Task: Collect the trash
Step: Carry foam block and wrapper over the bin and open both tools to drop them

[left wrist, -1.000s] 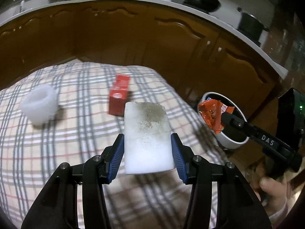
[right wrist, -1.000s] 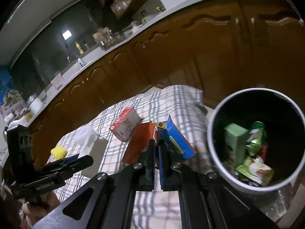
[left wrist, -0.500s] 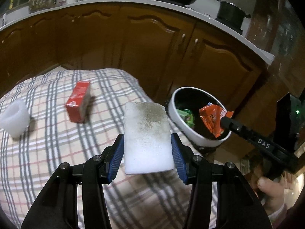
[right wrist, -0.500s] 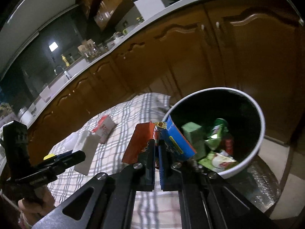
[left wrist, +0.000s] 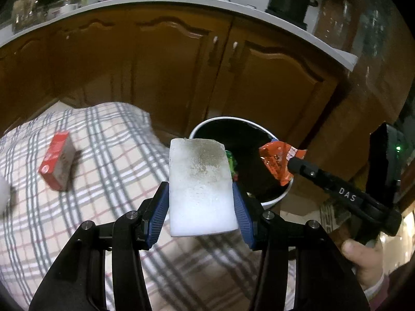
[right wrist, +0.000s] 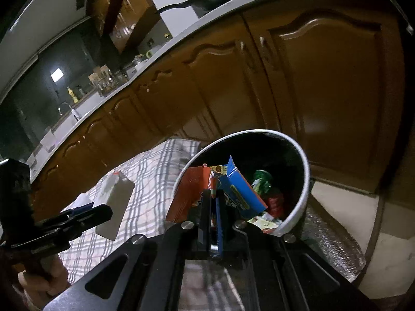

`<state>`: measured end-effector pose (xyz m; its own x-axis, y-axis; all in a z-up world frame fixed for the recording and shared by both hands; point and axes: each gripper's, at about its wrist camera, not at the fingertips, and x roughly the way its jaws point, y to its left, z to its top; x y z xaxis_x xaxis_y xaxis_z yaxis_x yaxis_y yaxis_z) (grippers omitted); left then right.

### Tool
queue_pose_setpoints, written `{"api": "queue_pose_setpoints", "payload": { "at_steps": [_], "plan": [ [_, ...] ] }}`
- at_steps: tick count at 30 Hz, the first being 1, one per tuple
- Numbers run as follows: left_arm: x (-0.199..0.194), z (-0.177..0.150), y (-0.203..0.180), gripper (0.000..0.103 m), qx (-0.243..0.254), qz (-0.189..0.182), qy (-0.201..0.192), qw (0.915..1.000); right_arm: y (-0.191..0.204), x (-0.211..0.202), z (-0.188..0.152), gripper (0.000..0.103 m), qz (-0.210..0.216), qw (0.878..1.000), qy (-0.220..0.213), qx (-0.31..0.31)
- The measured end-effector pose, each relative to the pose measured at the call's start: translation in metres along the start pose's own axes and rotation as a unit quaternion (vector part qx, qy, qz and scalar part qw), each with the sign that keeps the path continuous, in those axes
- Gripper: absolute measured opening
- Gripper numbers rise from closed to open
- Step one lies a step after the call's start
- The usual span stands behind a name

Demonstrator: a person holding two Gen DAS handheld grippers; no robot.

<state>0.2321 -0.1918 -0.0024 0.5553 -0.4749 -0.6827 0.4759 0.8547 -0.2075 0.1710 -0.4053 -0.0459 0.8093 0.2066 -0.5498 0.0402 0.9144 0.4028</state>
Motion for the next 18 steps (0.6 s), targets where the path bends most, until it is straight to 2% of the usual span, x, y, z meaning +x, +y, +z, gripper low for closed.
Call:
{"api": "queue_pose_setpoints", "payload": {
  "at_steps": [18],
  "plan": [
    [0.056,0.025,-0.041,0.048,0.036,-0.013,0.030,0.9988,-0.023,0.010,0.016,0.003,-0.015,1.000,0.002,0.001]
  ]
}}
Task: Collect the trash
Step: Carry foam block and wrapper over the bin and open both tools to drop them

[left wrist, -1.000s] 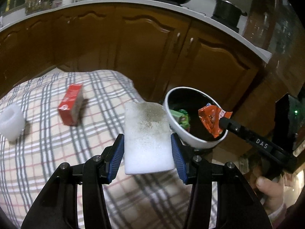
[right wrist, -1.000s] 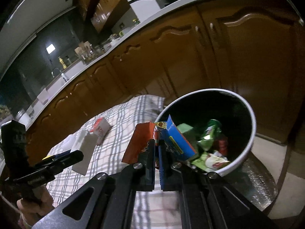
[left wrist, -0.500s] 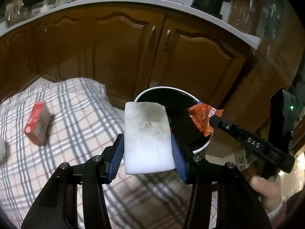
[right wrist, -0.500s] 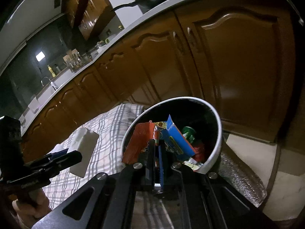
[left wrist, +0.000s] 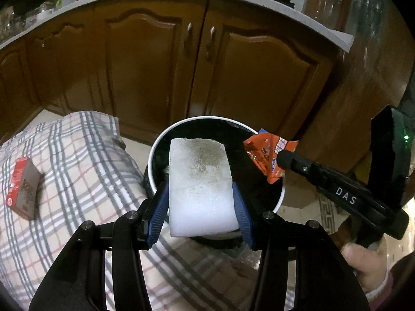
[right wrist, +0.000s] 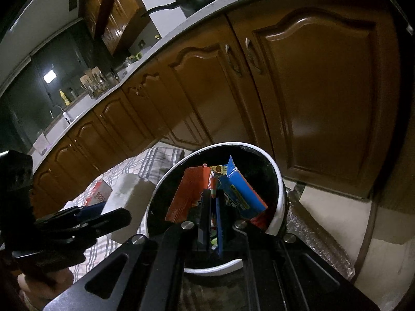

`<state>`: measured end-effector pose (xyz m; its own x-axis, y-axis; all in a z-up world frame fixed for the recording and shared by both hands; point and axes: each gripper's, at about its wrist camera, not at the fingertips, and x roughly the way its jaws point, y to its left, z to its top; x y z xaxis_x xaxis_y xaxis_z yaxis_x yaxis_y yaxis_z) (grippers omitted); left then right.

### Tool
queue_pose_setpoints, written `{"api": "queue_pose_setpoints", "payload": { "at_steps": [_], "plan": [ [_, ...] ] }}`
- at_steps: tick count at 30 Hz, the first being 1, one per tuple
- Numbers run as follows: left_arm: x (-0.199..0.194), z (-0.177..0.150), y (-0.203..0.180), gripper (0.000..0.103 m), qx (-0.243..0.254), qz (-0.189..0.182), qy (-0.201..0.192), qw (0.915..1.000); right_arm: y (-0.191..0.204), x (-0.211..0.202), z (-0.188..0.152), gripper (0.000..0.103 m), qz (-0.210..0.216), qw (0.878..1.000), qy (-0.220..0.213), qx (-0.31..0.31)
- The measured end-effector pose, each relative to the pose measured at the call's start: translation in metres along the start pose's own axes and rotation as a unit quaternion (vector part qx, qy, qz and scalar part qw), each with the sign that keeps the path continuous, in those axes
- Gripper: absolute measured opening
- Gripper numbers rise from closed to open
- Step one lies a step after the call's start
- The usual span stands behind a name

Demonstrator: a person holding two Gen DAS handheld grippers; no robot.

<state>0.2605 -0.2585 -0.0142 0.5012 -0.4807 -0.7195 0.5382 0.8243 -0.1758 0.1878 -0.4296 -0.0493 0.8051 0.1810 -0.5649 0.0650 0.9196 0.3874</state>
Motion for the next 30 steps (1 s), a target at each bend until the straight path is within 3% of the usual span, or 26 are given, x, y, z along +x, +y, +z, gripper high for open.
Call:
{"api": "queue_pose_setpoints", "payload": {
  "at_steps": [15,19,21,23,30],
  "plan": [
    [0.027,0.005,-0.003,0.049,-0.005,0.004,0.026,0.9996,-0.007,0.014,0.003,0.003,-0.001,1.000,0.013,0.000],
    [0.034,0.006,-0.003,0.052,-0.010,0.002,0.038,0.9992,-0.010,0.019,0.006,0.014,0.001,1.000,0.018,0.007],
    [0.033,0.005,-0.004,0.056,-0.010,0.006,0.037,0.9992,-0.013,0.019,0.005,0.025,0.002,1.000,0.018,0.013],
    [0.030,0.004,-0.002,0.061,-0.014,0.006,0.033,0.9993,-0.014,0.017,0.004,0.044,0.006,1.000,0.014,0.019],
    [0.011,-0.003,0.012,0.061,-0.034,0.008,0.019,0.9992,-0.009,0.008,-0.001,0.053,0.014,1.000,0.004,0.025]
  ]
}}
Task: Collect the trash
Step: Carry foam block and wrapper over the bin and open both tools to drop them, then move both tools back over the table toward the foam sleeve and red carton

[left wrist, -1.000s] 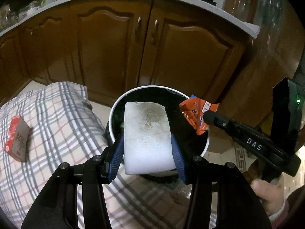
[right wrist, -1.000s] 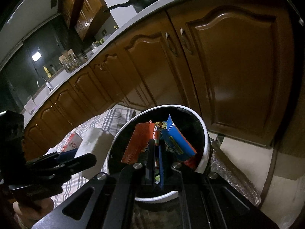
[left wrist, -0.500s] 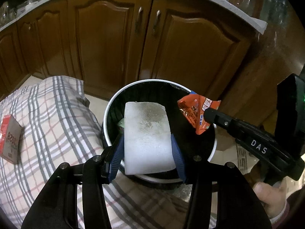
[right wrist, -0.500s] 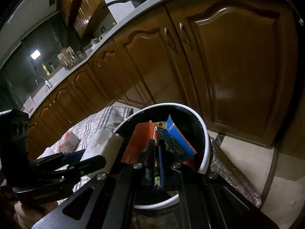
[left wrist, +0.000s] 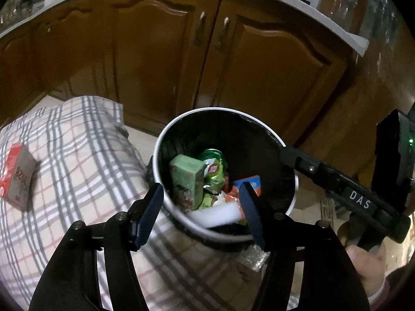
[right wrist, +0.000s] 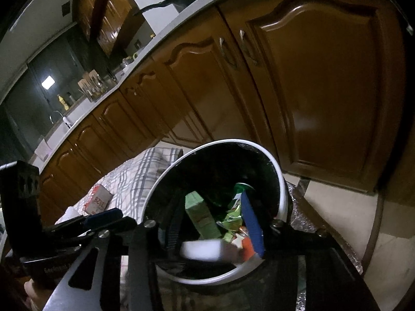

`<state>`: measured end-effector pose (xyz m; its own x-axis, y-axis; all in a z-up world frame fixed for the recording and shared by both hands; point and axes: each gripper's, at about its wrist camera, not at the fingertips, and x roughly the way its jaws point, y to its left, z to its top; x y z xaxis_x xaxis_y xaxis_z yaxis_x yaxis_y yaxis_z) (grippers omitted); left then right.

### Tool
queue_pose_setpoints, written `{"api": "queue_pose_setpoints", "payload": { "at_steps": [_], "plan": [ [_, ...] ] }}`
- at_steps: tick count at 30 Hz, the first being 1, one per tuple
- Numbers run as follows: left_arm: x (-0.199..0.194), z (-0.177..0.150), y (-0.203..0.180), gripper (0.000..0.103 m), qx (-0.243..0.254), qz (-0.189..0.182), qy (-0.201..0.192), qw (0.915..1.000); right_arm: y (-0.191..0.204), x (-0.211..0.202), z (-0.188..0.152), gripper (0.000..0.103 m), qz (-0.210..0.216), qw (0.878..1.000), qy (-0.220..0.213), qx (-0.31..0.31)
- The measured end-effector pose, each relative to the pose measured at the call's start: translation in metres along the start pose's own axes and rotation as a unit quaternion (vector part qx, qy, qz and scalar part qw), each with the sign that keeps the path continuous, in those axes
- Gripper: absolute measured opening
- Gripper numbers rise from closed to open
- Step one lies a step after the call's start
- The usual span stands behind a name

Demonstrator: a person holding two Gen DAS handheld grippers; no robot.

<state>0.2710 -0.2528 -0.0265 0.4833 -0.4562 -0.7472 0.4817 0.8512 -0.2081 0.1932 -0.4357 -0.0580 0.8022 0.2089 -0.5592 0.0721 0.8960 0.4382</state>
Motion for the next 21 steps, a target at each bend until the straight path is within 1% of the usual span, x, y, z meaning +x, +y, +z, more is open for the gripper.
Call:
{"api": "queue_pose_setpoints", "payload": {
  "at_steps": [2,5,7,13,21],
  "plan": [
    [-0.008,-0.006,0.007,0.062,-0.008,0.005,-0.004,1.0000,0.005,-0.004,-0.003,0.062,0.005,1.000,-0.004,0.000],
    [-0.019,-0.017,0.017,0.062,-0.019,0.009,-0.008,0.9998,0.015,-0.006,-0.008,0.069,0.012,1.000,-0.006,-0.002],
    [-0.028,-0.025,0.027,0.062,-0.029,0.013,-0.011,0.9994,0.023,-0.006,-0.013,0.071,0.018,1.000,-0.004,-0.004],
    [-0.055,-0.048,0.058,0.063,-0.065,0.032,-0.021,0.9972,0.049,-0.004,-0.024,0.073,0.037,0.999,0.004,-0.012],
    [-0.090,-0.076,0.106,0.063,-0.111,0.063,-0.036,0.9912,0.092,0.013,-0.040,0.075,0.064,0.997,0.030,-0.031]
  ]
}}
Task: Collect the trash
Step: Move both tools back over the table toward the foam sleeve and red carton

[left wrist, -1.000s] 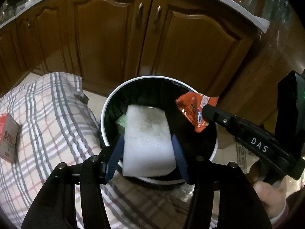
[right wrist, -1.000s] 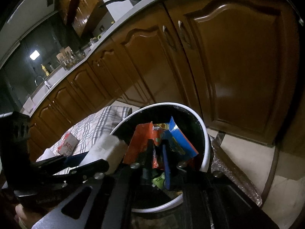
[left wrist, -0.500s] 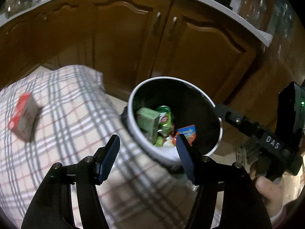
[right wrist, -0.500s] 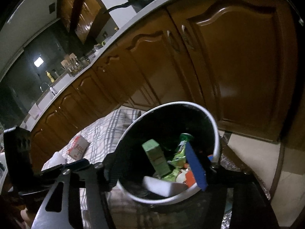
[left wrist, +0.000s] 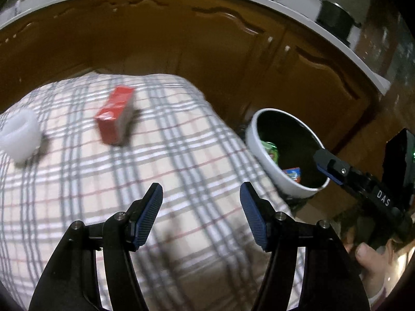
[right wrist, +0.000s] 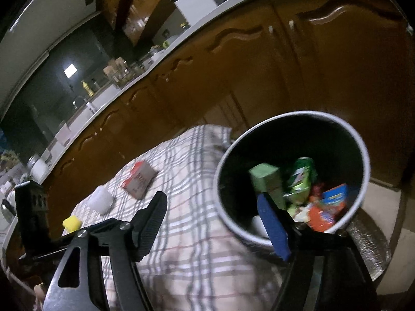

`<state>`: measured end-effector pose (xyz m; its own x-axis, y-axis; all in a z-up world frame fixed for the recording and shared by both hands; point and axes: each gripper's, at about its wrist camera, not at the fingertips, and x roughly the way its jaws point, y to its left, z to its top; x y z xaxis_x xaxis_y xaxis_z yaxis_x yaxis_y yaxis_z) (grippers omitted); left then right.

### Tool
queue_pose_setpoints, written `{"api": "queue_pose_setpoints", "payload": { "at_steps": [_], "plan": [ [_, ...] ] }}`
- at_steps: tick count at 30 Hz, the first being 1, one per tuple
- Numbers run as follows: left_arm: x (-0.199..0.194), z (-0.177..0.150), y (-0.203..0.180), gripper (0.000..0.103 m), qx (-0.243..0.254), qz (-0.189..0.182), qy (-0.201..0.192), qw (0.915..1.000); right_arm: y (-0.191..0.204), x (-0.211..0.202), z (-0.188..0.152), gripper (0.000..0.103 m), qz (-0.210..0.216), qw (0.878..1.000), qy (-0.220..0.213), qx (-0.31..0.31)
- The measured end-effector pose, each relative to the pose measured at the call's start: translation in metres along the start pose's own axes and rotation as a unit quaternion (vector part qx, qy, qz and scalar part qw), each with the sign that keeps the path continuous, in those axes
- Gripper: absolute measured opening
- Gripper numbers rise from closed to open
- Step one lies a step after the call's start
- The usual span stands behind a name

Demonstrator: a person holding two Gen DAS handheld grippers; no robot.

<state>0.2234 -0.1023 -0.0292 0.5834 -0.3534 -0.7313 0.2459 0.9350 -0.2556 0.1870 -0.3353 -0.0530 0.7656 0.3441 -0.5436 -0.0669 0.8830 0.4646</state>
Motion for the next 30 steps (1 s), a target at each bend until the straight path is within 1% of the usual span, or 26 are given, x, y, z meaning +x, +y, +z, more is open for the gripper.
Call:
{"api": "queue_pose_setpoints", "payload": {
  "at_steps": [2,10,15,20,27,30],
  "plan": [
    [-0.007,-0.004,0.016,0.063,-0.012,0.010,-0.005,0.9999,0.011,0.005,-0.003,0.077,0.005,1.000,0.006,-0.006],
    [-0.029,-0.020,0.070,0.063,-0.060,0.035,-0.014,0.9975,0.047,0.027,-0.012,0.078,0.023,0.999,0.026,-0.023],
    [-0.037,-0.026,0.094,0.063,-0.077,0.047,-0.018,0.9958,0.067,0.039,-0.015,0.078,0.031,0.998,0.037,-0.035],
    [-0.047,-0.025,0.118,0.063,-0.093,0.061,-0.025,0.9935,0.087,0.055,-0.013,0.078,0.039,0.997,0.052,-0.041],
    [-0.058,-0.018,0.153,0.063,-0.116,0.082,-0.036,0.9891,0.114,0.072,-0.007,0.079,0.052,0.995,0.060,-0.058],
    [-0.060,-0.015,0.163,0.065,-0.120,0.088,-0.041,0.9879,0.123,0.080,-0.004,0.081,0.053,0.995,0.063,-0.064]
  ]
}}
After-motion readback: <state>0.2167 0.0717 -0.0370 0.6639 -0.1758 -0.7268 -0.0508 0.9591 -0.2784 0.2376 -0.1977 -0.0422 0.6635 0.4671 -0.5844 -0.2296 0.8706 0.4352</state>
